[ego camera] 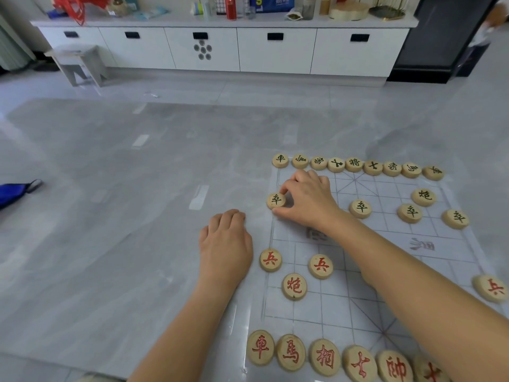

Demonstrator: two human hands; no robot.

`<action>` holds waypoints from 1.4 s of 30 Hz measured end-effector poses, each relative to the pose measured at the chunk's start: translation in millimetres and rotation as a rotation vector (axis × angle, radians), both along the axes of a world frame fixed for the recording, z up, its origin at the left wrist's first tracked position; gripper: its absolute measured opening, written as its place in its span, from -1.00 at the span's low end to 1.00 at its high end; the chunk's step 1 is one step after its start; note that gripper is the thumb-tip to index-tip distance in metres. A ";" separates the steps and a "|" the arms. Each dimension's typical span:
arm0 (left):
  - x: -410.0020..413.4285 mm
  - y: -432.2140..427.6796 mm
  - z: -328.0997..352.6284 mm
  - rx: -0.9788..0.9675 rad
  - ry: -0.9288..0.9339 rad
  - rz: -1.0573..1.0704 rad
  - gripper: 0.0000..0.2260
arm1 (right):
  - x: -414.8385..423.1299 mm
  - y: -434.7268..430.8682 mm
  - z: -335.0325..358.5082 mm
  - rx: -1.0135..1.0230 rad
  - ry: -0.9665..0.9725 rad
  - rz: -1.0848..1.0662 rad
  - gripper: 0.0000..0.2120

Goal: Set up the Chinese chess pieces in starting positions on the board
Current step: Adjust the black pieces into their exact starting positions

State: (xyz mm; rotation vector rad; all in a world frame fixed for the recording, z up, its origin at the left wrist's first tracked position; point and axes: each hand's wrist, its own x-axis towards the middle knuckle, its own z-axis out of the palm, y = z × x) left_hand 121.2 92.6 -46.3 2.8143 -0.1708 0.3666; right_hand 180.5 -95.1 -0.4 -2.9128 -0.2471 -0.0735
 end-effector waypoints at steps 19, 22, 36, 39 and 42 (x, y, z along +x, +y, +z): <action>-0.3 -0.5 -0.6 0.004 0.006 0.008 -0.73 | 5.6 -38.6 0.9 0.564 0.129 -0.270 -0.60; -0.5 -0.2 -1.0 0.006 0.010 0.008 -0.74 | 10.9 -47.6 -2.3 0.529 0.112 -0.310 -0.65; -0.3 -0.1 -0.2 0.008 0.018 0.007 -0.71 | 18.8 -31.4 -4.8 0.041 0.111 -0.221 -0.47; -0.4 0.3 -0.4 0.005 0.027 0.005 -0.72 | 18.3 -33.1 -6.5 0.102 0.173 -0.202 -0.51; -0.6 -0.1 0.5 -0.004 0.025 0.006 -0.70 | 18.8 -33.2 -8.5 0.090 0.114 -0.241 -0.60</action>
